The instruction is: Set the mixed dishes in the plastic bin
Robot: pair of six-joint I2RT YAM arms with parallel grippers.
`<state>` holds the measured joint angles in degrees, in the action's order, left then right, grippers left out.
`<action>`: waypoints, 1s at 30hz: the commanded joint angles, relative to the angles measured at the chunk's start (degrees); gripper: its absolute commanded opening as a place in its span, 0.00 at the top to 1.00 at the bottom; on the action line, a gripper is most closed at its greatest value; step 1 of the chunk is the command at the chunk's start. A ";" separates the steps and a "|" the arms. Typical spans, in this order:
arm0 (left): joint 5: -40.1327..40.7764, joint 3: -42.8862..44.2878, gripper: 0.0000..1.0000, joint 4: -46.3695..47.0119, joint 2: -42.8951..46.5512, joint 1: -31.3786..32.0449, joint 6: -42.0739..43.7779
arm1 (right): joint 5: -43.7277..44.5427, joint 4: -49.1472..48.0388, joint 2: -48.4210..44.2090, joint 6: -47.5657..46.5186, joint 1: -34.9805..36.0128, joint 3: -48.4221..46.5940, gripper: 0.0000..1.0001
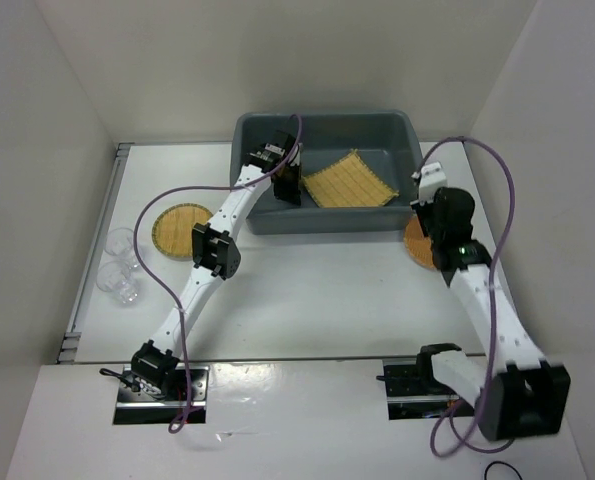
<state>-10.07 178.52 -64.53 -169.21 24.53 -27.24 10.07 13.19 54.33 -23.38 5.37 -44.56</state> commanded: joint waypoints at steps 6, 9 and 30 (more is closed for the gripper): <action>1.63 0.96 1.00 -1.39 0.02 0.25 0.00 | 6.11 -11.26 30.36 2.55 -5.98 -21.78 1.00; 2.68 0.96 1.00 -1.39 0.54 0.25 0.00 | 2.25 -6.26 40.54 8.24 -10.19 -37.29 1.00; -0.83 0.96 0.97 3.00 1.07 0.25 -3.16 | -13.66 18.19 67.50 11.60 -8.97 -63.03 1.00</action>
<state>-9.32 178.52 -63.77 -169.21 24.56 -28.56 1.21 28.36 124.84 -13.13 -6.35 -110.10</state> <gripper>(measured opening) 0.030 0.000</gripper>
